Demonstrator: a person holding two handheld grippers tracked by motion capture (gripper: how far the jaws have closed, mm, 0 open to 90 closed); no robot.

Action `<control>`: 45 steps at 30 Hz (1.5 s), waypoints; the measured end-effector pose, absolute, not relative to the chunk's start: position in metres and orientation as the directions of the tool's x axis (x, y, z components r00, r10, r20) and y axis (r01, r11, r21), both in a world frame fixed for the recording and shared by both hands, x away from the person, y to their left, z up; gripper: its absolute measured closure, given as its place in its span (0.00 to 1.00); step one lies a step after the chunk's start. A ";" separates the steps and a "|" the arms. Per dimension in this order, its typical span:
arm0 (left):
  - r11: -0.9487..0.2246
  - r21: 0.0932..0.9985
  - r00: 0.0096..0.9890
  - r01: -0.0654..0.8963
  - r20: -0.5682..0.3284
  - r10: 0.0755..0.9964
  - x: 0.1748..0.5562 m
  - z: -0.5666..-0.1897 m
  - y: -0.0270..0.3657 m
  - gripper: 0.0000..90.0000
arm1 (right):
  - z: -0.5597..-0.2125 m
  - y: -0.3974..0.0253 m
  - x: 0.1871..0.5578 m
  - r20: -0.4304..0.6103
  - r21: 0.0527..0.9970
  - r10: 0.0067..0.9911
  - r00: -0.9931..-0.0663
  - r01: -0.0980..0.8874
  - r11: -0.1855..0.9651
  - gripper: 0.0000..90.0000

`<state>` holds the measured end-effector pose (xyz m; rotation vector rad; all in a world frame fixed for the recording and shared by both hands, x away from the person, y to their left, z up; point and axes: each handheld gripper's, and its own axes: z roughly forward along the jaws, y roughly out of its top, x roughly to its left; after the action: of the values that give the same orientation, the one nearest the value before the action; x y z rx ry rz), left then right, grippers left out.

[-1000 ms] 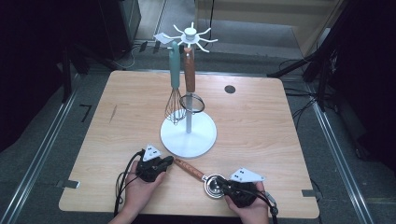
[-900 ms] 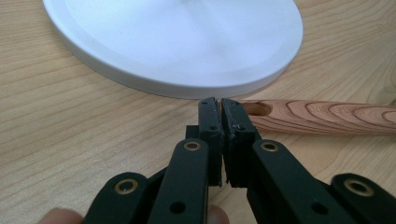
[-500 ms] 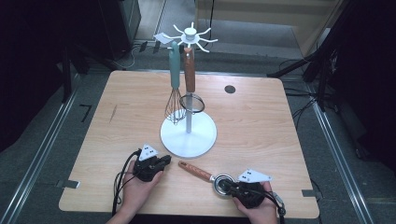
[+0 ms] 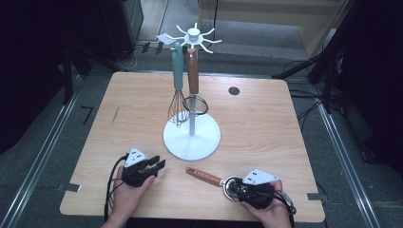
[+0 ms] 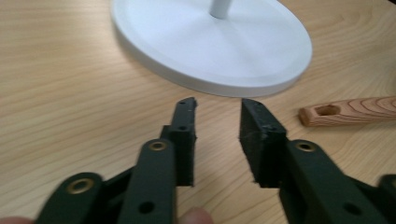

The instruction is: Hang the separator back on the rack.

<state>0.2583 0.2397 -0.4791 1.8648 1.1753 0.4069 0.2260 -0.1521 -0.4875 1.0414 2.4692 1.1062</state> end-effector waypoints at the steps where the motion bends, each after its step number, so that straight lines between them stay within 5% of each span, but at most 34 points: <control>1: -0.167 0.810 0.495 0.563 -0.168 0.853 0.257 -0.478 0.245 0.68 | -0.487 -0.149 0.227 0.048 0.717 0.682 -0.730 0.501 0.486 0.69; 12: -0.093 0.835 0.387 0.542 -0.150 0.910 0.237 -0.472 0.308 0.47 | -0.473 -0.138 0.249 0.034 0.721 0.601 -0.799 0.436 0.539 0.59; 20: -0.079 0.844 0.338 0.531 -0.125 0.933 0.230 -0.474 0.333 0.46 | -0.461 -0.129 0.265 0.020 0.725 0.564 -0.825 0.401 0.560 0.57; 32: -0.093 0.852 0.316 0.515 -0.088 0.945 0.232 -0.477 0.343 0.46 | -0.453 -0.113 0.278 0.065 0.609 0.503 -0.862 0.434 0.664 0.49; 45: -0.105 0.851 0.338 0.514 -0.088 0.937 0.234 -0.480 0.345 0.32 | -0.454 -0.090 0.286 0.057 0.445 0.386 -0.921 0.370 0.816 0.67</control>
<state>0.2335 0.3446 -0.4803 1.7526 1.2969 0.6256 0.2861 -0.0901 -0.4540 0.6160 2.9588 0.7138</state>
